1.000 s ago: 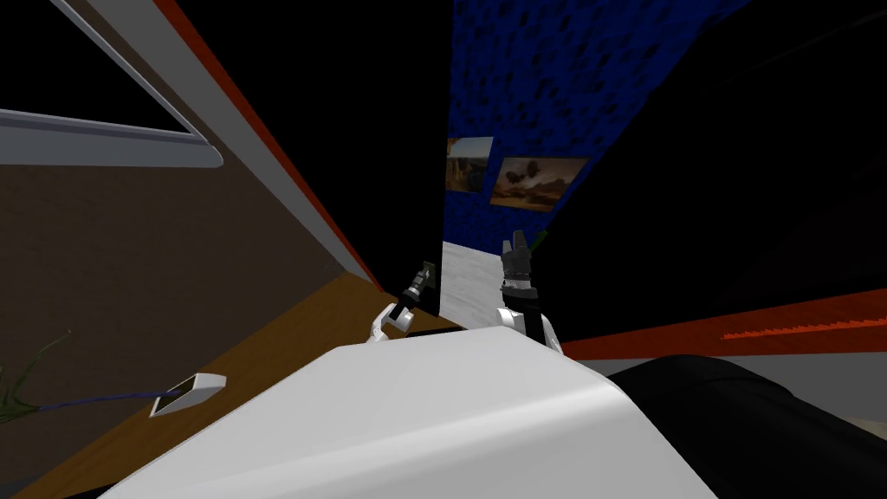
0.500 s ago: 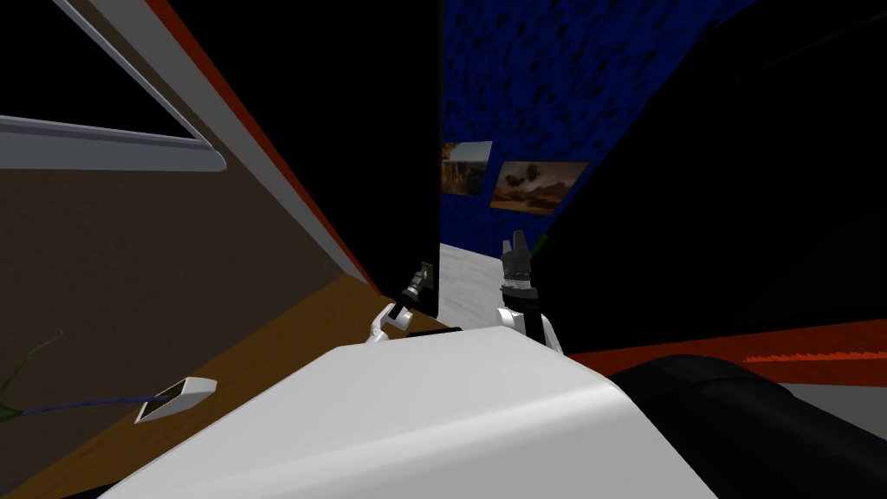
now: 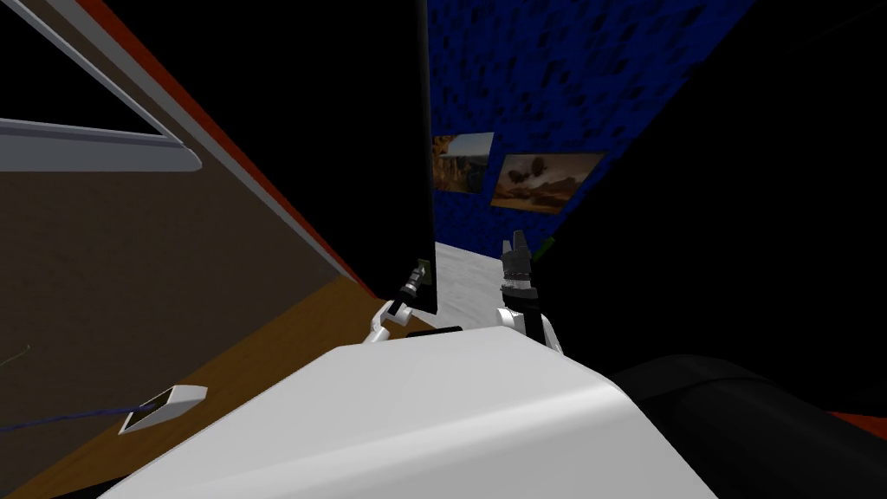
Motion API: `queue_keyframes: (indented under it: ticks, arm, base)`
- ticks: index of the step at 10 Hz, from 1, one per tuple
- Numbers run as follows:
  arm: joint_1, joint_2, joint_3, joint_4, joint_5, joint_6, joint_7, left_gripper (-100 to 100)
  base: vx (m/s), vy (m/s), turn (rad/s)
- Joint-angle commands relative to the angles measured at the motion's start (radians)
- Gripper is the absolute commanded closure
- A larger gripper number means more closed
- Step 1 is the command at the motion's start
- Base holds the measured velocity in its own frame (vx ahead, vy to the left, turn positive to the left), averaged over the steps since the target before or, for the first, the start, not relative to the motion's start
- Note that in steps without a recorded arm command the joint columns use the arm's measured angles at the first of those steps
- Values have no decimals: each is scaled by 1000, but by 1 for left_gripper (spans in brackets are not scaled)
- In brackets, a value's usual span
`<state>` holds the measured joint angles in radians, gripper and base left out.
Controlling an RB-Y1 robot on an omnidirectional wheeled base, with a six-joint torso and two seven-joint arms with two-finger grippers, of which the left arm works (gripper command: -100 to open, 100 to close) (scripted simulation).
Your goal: Push the door open
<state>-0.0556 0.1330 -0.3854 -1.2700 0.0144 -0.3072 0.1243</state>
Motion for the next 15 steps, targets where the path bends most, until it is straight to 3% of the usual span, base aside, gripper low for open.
queue_keyframes:
  ticks: [1, 15]
  arm:
    - [-6, 3, 28, 3, 2, -1, -6, 100]
    - [-60, -44, 189, 90, 8, -3, -53, 100]
  base:
    - [73, -99, 36]
    - [88, -103, 47]
